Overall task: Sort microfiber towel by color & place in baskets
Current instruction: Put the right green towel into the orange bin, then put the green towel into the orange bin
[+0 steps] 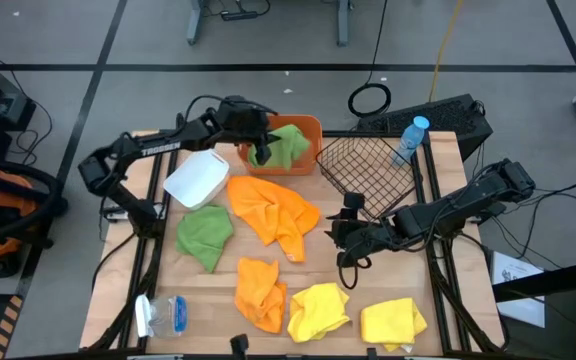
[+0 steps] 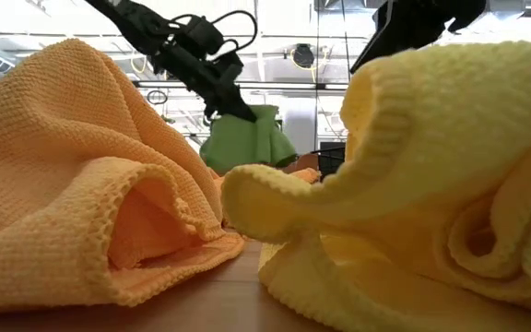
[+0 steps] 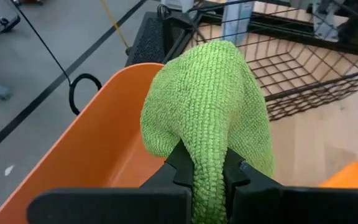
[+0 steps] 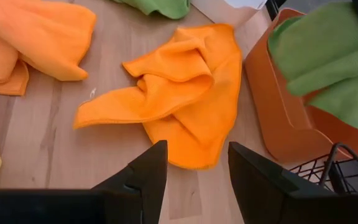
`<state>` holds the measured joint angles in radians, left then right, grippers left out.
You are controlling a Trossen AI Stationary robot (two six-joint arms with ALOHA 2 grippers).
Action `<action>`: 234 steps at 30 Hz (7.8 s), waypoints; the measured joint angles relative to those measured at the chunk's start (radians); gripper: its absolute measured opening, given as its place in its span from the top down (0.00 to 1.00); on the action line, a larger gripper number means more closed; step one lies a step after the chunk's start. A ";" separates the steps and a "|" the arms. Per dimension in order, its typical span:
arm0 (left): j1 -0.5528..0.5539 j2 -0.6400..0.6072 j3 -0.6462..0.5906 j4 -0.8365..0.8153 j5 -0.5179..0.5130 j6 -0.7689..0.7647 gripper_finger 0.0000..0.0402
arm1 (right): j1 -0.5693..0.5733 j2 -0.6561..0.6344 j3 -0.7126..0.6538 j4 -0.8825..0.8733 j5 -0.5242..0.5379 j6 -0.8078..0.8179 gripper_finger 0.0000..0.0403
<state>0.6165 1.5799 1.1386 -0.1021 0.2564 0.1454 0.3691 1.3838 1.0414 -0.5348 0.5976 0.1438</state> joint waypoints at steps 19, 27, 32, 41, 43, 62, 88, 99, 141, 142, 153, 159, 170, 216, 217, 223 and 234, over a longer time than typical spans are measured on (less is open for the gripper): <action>0.064 0.154 0.004 0.093 0.083 -0.001 0.84 | -0.001 0.000 -0.029 0.045 0.003 0.002 0.60; 0.064 0.180 0.004 0.081 0.081 -0.033 0.76 | -0.001 0.000 -0.029 0.044 0.000 0.002 0.60; 0.063 0.176 0.004 0.062 0.026 -0.030 0.59 | 0.000 0.000 -0.029 0.044 -0.001 0.002 0.60; 0.042 0.116 0.003 0.029 -0.057 0.003 0.42 | -0.001 0.000 -0.029 0.043 -0.025 0.002 0.60; 0.029 0.094 0.003 0.036 -0.081 0.039 0.42 | -0.001 0.000 -0.029 0.040 -0.026 0.002 0.60; -0.039 0.236 0.002 0.046 -0.255 0.157 0.83 | 0.000 0.000 -0.029 0.037 -0.026 0.013 0.60; -0.096 0.106 0.004 -0.017 -0.199 0.126 0.59 | -0.001 0.000 -0.028 0.035 -0.025 0.028 0.60; -0.075 0.272 0.002 0.013 -0.186 0.124 0.82 | -0.001 0.000 -0.083 0.064 -0.024 0.051 0.60; -0.673 -0.240 0.001 -0.706 -0.344 -0.287 0.89 | 0.084 0.000 -0.112 0.230 -0.026 0.090 0.60; -0.702 -0.240 -0.008 -0.717 -0.348 -0.318 0.89 | 0.088 0.000 -0.112 0.233 -0.026 0.097 0.60; -0.846 -0.240 -0.189 -0.822 -0.389 -0.592 0.62 | 0.133 0.055 -0.113 0.360 -0.025 0.100 0.60; -0.914 -0.240 -0.260 -0.833 -0.389 -0.689 0.50 | 0.154 0.147 -0.113 0.448 -0.027 0.099 0.60; -1.009 -0.240 -0.350 -0.849 -0.389 -0.831 0.42 | 0.160 0.177 -0.113 0.514 -0.079 0.131 0.60; -1.022 -0.239 -0.235 -0.452 -0.720 -0.293 0.98 | 0.045 0.375 -0.112 1.088 -0.062 -0.292 0.36; -1.022 -0.239 -0.231 -0.447 -0.738 -0.263 0.98 | 0.040 0.384 -0.112 1.129 -0.061 -0.315 0.32; -1.022 -0.239 -0.230 -0.389 -0.772 -0.060 0.98 | -0.002 0.401 -0.112 1.258 -0.046 -0.370 0.14; -1.025 -0.240 -0.136 -0.377 -0.971 0.167 0.98 | -0.044 0.393 -0.111 1.198 -0.020 -0.301 0.13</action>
<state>-0.4084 1.3403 1.0023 -0.4790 -0.7144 0.3127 0.3246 1.7763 0.9302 0.6633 0.5781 -0.1576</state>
